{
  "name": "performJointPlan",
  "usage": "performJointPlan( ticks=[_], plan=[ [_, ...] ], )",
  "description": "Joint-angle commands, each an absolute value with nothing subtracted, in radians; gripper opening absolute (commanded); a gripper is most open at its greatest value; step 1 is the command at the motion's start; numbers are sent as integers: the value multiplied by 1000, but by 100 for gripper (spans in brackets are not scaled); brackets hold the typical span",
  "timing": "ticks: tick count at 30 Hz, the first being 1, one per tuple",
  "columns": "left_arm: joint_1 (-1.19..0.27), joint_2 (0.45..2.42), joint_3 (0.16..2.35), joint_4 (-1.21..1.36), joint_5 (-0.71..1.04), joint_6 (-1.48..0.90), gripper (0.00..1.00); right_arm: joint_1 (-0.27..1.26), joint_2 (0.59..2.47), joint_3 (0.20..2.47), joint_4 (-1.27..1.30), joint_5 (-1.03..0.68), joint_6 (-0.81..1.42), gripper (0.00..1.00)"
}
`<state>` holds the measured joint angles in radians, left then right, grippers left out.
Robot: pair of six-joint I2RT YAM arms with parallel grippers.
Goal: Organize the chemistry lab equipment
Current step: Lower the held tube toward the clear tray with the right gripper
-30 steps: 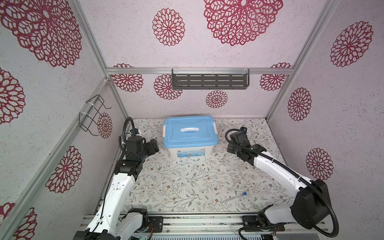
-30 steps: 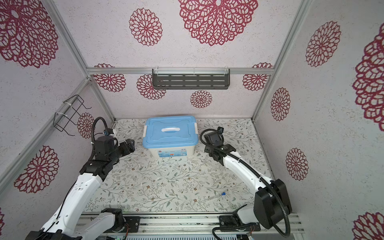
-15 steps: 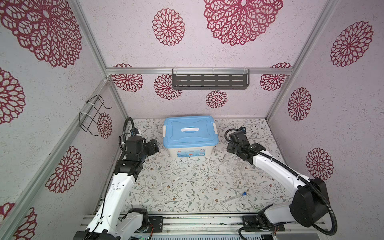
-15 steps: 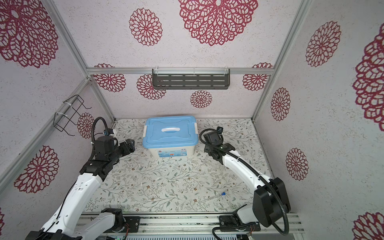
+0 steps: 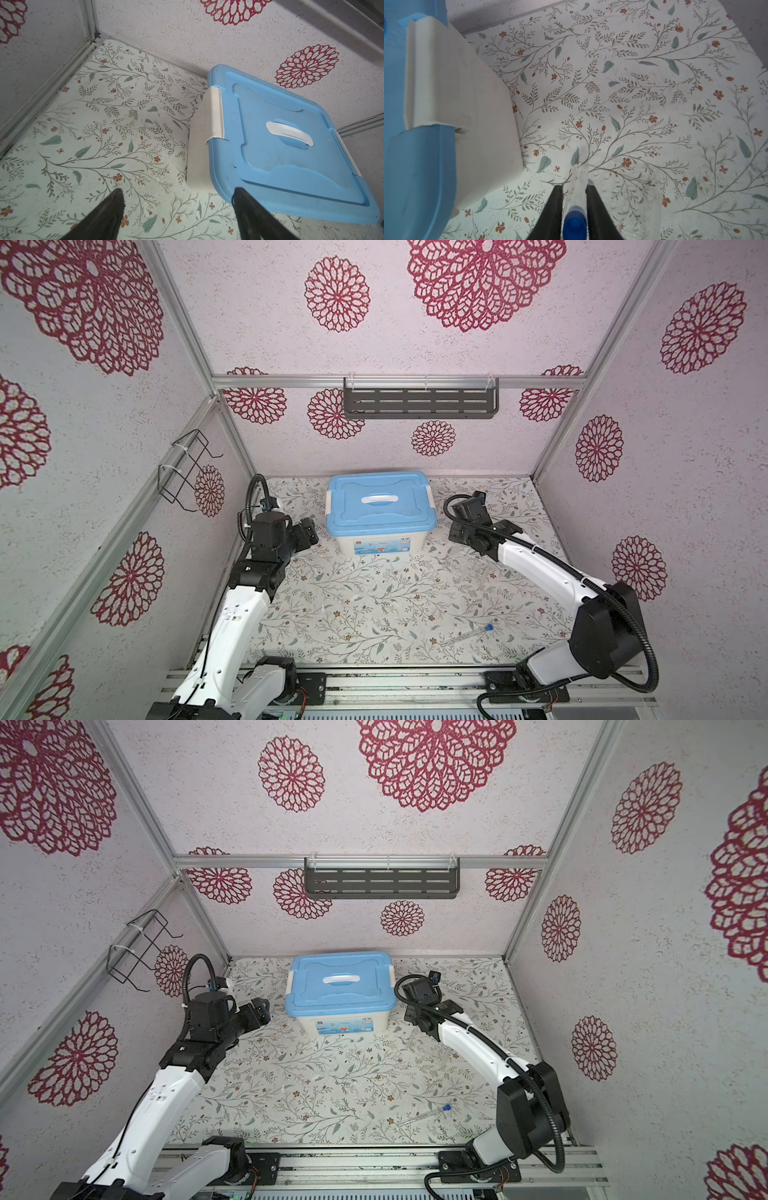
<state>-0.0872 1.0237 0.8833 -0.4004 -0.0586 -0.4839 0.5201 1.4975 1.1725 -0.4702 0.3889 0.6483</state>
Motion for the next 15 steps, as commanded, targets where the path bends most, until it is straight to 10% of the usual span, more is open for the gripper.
performJointPlan(
  ticks=[1,15],
  plan=[
    [-91,1028,871,-375,-58,-485,85,523,1510,1210,-485,411,648,25],
    [-91,1034,871,-375,-58,-486,85,519,1503,1205,-500,437,640,24]
  ],
)
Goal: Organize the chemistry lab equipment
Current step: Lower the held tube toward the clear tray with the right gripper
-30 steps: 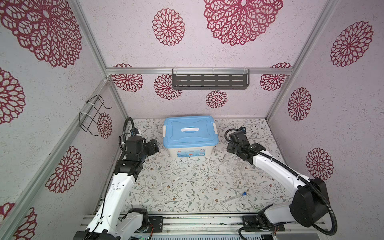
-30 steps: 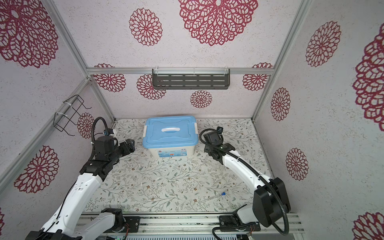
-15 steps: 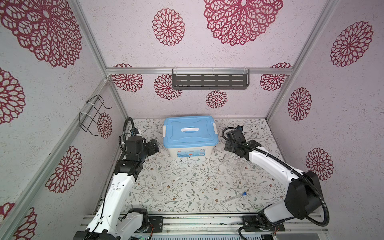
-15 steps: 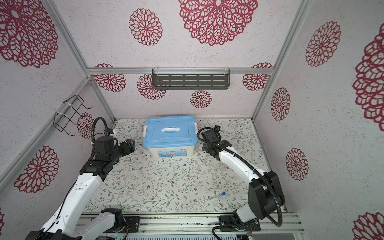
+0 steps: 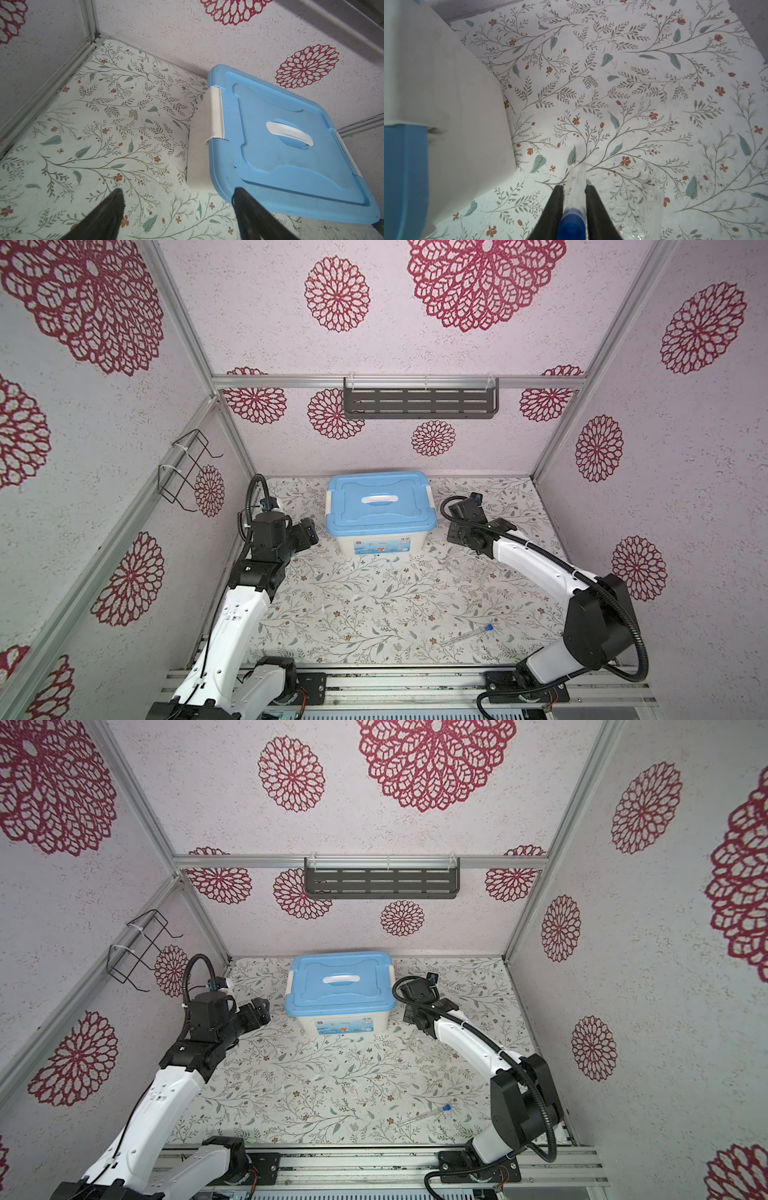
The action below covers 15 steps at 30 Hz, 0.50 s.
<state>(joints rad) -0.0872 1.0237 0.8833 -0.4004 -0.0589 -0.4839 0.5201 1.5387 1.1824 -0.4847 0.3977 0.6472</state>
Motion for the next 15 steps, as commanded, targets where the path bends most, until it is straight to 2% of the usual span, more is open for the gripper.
performJointPlan(
  ticks=[1,6,9,15],
  plan=[
    [-91,1035,871,-375,-57,-488,85,518,1499,1203,-502,439,638,24],
    [-91,1034,870,-375,-56,-491,85,515,1482,1192,-504,436,639,25],
    [-91,1034,870,-374,-56,-491,85,514,1474,1180,-491,420,645,30],
    [-91,1033,868,-374,-54,-494,85,515,1455,1178,-489,424,654,31]
  ],
)
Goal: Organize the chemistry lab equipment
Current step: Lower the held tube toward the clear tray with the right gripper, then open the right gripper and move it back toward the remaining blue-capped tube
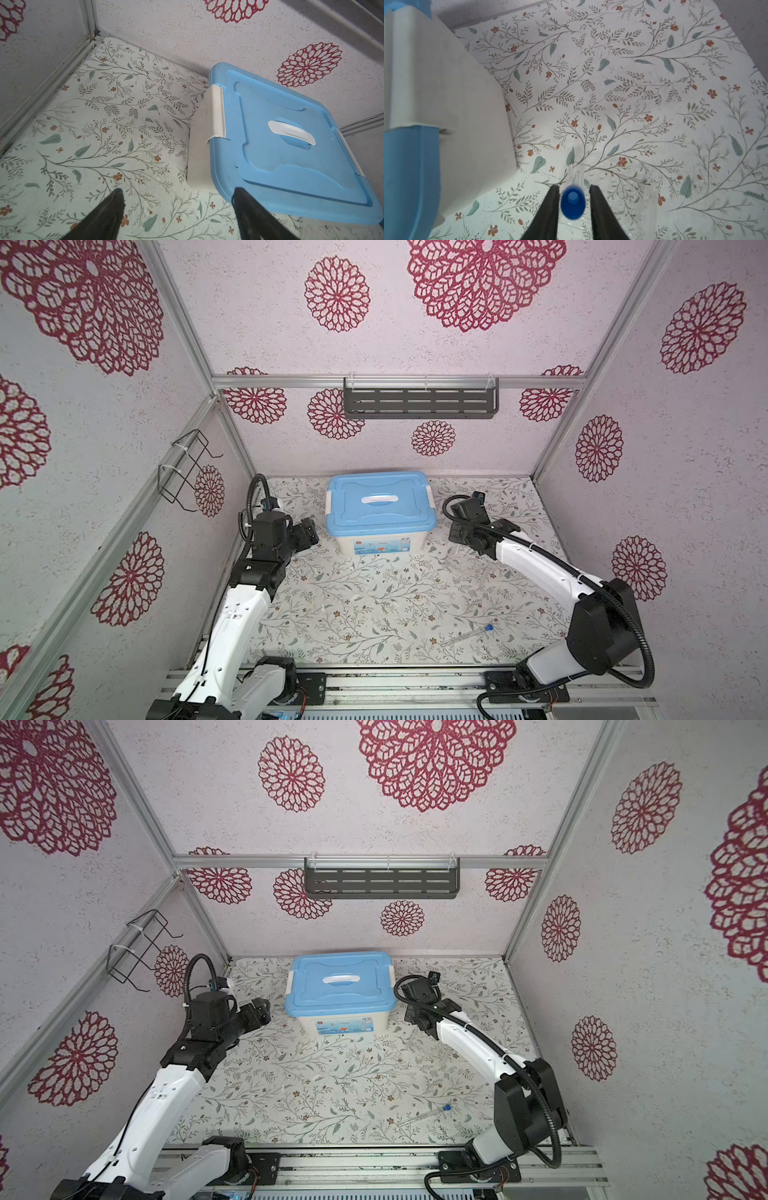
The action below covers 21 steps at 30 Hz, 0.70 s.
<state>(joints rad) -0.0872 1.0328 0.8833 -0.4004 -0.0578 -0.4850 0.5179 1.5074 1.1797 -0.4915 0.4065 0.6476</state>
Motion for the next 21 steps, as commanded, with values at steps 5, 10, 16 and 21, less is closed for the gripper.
performJointPlan(
  ticks=[5,10,16,21],
  plan=[
    [-91,1034,868,-375,-54,-493,85,513,1442,1197,-518,424,650,37],
    [-92,1032,868,-377,-57,-491,85,512,1395,1242,-618,405,682,50],
    [-91,1030,871,-375,-52,-492,85,503,1296,1262,-886,397,964,61],
    [-91,1035,873,-370,-43,-494,86,463,1217,1122,-1042,222,1341,60]
  ],
)
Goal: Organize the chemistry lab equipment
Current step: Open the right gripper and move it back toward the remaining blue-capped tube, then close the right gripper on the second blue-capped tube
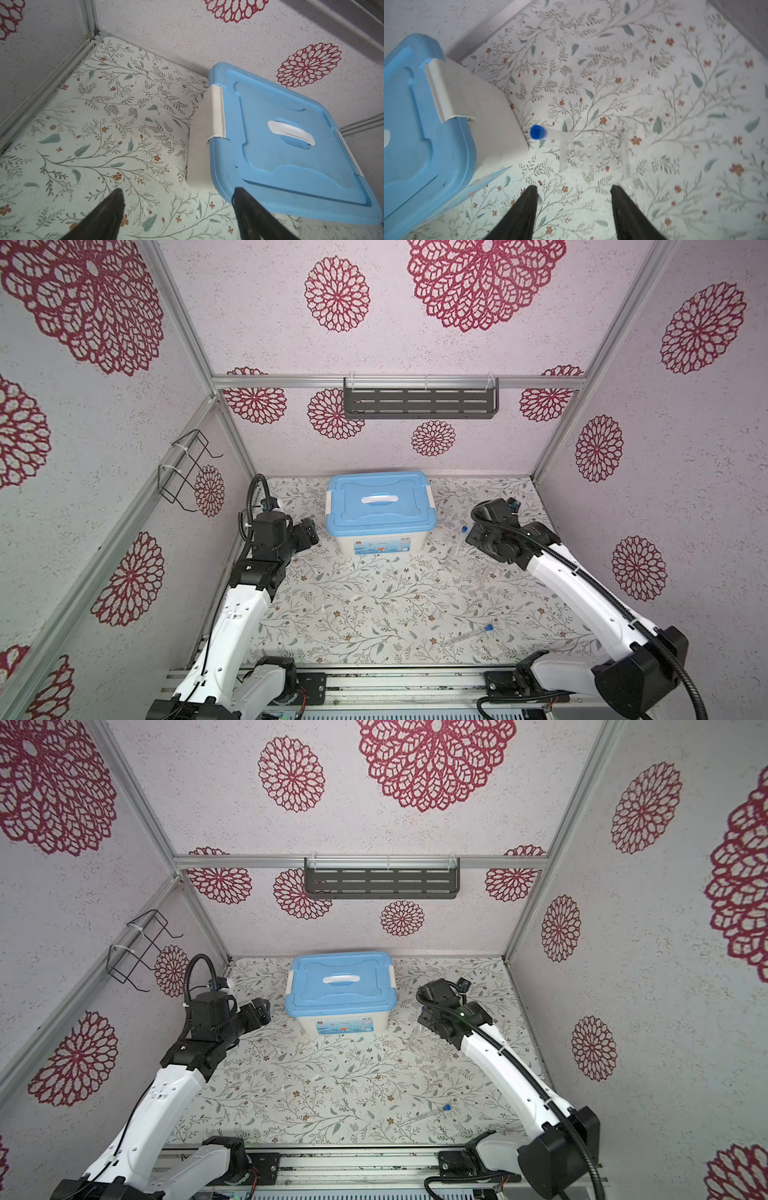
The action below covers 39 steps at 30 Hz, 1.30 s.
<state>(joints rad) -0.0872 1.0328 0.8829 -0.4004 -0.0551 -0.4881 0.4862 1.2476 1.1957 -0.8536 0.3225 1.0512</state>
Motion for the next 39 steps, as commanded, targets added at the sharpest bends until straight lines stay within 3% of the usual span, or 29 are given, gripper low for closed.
performJointPlan(
  ticks=[1,6,13,24,29,36,39],
  plan=[
    [-91,1036,873,-369,-40,-494,85,451,1196,1071,-1037,169,1382,60],
    [-92,1034,874,-370,-39,-493,85,398,1107,836,-951,-48,1479,60],
    [-91,1034,874,-369,-37,-494,85,314,1040,681,-939,-53,1464,61],
    [-91,1037,873,-365,-36,-496,85,308,1048,488,-798,-123,1504,56],
    [-91,1040,873,-365,-35,-496,85,308,1036,425,-728,-127,1538,49],
    [-91,1038,873,-367,-38,-497,85,308,1026,393,-681,-129,1582,28],
    [-91,1038,873,-367,-38,-496,85,308,1024,406,-685,-132,1580,26]
  ],
)
